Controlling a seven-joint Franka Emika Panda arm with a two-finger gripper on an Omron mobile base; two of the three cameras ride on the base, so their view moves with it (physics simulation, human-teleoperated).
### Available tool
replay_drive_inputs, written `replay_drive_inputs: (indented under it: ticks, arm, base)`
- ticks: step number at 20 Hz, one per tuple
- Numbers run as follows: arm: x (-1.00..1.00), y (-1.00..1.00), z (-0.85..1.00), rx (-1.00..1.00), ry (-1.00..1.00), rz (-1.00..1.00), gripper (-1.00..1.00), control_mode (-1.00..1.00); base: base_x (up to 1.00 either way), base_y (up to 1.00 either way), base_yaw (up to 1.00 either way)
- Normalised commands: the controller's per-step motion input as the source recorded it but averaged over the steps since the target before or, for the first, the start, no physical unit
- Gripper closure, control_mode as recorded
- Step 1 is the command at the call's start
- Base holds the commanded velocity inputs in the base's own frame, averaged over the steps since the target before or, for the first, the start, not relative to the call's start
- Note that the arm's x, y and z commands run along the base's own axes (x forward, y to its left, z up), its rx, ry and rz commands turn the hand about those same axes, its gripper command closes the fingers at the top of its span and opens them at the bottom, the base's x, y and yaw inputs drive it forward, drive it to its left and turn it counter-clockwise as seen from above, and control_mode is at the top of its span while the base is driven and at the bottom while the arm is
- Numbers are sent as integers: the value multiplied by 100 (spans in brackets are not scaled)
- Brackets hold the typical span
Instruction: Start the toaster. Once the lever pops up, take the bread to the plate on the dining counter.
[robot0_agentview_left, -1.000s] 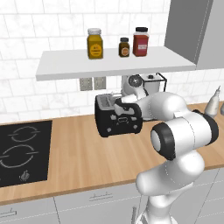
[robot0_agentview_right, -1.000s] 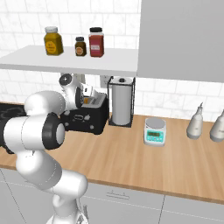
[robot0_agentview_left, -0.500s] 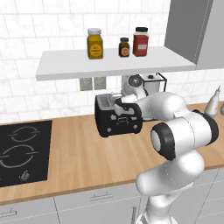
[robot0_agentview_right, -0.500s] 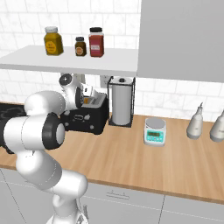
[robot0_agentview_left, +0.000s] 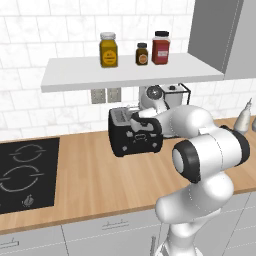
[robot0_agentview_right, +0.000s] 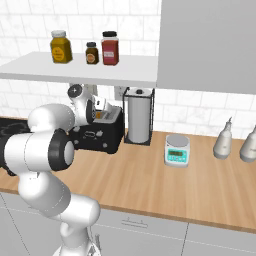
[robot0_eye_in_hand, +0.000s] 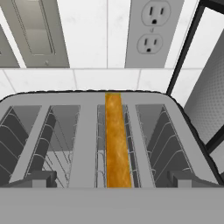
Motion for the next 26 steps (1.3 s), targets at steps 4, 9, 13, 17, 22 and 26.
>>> replay_drive_inputs:
  ticks: [4, 9, 13, 17, 22, 26]
  arm:
    - [0, 0, 0, 3, 4, 0, -100, -100]
    - [0, 0, 0, 1, 8, 0, -100, -100]
    - [-2, 0, 0, 0, 6, 0, -100, -100]
    - [-2, 0, -4, 0, 0, 0, -100, -100]
    - [0, 0, 0, 0, 0, 0, -100, -100]
    - [0, -5, 0, -1, 0, 0, -100, -100]
  base:
    - [0, 0, 0]
    - [0, 0, 0]
    - [0, 0, 0]
    - [0, 0, 0]
    - [0, 0, 0]
    - [0, 0, 0]
